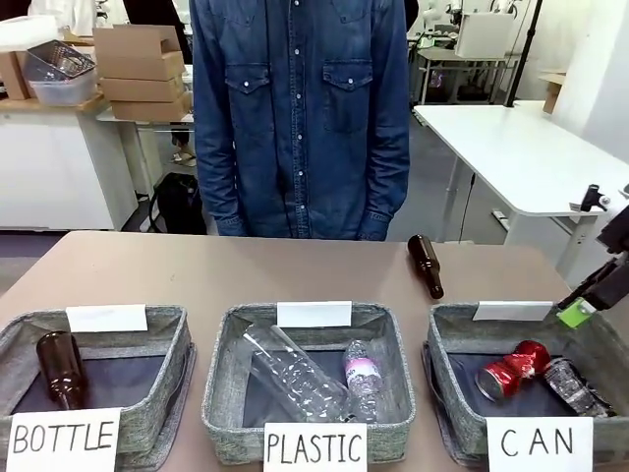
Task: Sort the can waste into the basket.
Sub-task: Pick up the can waste from the table and place it in the right Fabric basket.
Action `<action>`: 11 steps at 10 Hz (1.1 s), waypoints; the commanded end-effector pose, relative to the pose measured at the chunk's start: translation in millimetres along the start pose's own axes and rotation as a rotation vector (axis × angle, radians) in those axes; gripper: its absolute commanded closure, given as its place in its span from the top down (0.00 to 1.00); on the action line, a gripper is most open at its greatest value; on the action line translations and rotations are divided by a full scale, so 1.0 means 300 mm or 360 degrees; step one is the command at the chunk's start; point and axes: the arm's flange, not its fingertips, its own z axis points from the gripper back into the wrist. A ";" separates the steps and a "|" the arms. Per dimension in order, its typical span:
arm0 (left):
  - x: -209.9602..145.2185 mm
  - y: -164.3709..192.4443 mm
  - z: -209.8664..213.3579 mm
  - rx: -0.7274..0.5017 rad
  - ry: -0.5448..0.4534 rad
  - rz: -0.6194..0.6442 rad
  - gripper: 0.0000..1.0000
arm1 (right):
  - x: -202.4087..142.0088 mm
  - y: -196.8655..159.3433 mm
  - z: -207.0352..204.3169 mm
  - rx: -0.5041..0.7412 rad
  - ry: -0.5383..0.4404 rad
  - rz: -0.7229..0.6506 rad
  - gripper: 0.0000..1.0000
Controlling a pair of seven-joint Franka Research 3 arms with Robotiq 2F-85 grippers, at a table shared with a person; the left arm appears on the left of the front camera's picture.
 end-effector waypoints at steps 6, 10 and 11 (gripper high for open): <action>-0.028 -0.002 -0.202 -0.0259 0.0145 0.0099 1.00 | 0.035 0.048 0.152 0.1209 -0.1136 -0.0906 1.00; -0.060 0.050 -0.318 -0.0052 0.0328 0.0133 1.00 | 0.000 0.046 0.194 0.1069 -0.0728 -0.0667 1.00; -0.044 0.051 -0.315 -0.0196 0.0271 0.0104 1.00 | 0.000 0.046 0.194 0.1069 -0.0728 -0.0667 1.00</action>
